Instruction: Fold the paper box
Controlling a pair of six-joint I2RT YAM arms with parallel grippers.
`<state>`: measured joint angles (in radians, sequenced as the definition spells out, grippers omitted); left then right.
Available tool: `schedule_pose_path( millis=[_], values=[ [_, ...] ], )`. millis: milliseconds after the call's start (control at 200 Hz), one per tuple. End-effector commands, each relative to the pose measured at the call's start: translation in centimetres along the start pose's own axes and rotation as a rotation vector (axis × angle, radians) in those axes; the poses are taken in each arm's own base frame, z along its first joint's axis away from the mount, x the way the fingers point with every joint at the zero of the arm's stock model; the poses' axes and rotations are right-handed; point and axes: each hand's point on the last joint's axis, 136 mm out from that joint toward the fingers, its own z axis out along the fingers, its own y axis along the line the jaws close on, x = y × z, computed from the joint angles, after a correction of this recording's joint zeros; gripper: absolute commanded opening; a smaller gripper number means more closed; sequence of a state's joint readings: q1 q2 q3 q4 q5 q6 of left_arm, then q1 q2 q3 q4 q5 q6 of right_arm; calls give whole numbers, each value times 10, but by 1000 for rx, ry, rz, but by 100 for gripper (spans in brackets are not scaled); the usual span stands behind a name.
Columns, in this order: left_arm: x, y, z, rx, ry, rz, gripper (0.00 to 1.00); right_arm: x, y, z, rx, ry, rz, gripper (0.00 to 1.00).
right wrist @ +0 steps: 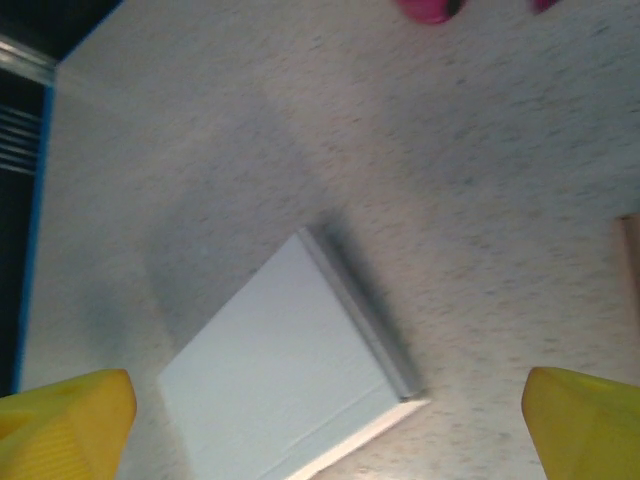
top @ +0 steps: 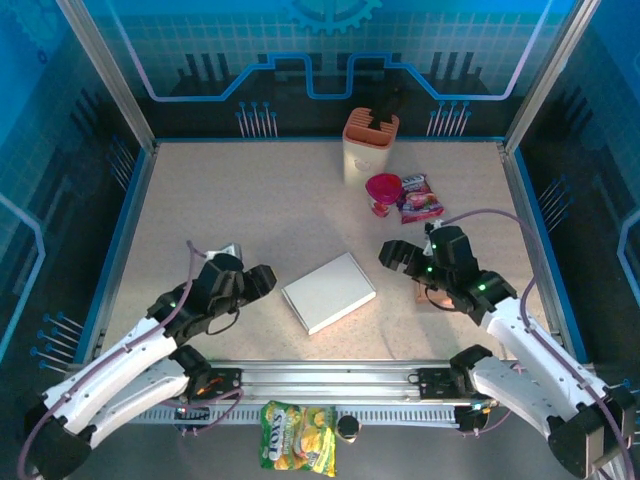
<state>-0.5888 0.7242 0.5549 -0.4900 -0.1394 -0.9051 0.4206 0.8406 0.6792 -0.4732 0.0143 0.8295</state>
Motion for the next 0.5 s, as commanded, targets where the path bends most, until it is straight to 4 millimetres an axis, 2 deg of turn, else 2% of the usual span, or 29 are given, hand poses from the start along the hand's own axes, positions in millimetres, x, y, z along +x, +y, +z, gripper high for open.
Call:
schedule_pose_path(
  millis=[0,25,40,50,205,250,285,345,380,495],
  values=[
    [-1,-1,-9,24,58,31,72,-8,-39,-17,171,-29,-66,100],
    [-5,0,-10,24,48,34,84,-15,-47,-23,213,-59,-69,100],
    [-7,1,-11,24,42,38,96,-18,-51,-27,239,-78,-71,100],
    [-9,1,-12,26,36,42,99,-21,-55,-30,260,-95,-72,100],
    [-47,15,-18,-64,-104,98,99,-61,-90,-73,497,-360,-118,100],
    [-62,28,-22,-151,-175,101,99,-72,-96,-79,545,-432,-160,100],
    [-76,41,-25,-238,-246,91,99,-80,-97,-77,559,-476,-233,100],
    [-96,66,-31,-386,-376,88,99,-90,-90,-59,512,-552,-392,100],
    [-106,76,-34,-455,-434,112,99,-94,-92,-52,509,-611,-433,100],
    [-119,74,-22,-478,-465,362,99,-91,-104,-26,531,-628,-525,100]
  ],
)
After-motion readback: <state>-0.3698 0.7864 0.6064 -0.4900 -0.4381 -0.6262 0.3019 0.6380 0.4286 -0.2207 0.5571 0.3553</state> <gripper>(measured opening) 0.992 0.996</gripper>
